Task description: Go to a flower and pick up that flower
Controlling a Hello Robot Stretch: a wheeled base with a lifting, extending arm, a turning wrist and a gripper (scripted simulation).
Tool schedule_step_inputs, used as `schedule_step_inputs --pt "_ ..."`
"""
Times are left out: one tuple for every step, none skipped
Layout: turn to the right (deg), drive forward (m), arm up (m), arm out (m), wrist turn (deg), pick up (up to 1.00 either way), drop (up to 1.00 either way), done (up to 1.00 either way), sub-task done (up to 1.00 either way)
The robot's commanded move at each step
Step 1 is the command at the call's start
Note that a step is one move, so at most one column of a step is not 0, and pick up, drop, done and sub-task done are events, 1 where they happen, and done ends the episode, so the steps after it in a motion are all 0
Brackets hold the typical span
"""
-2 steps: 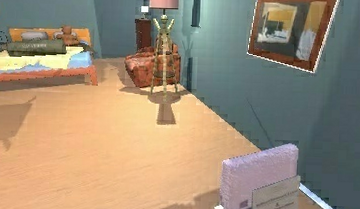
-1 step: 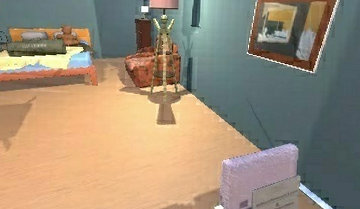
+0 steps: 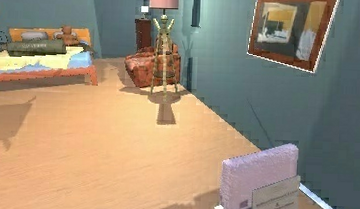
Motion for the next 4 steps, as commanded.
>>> schedule_step_inputs --pt "0.0 0.00 0.00 0.28 0.0 0.00 0.00 0.00 0.00" --pt "0.0 0.00 0.00 0.00 45.0 0.00 0.00 0.00 0.00" --pt "0.0 0.00 0.00 0.00 45.0 0.00 0.00 0.00 0.00" --pt "0.0 0.00 0.00 0.00 45.0 0.00 0.00 0.00 0.00"
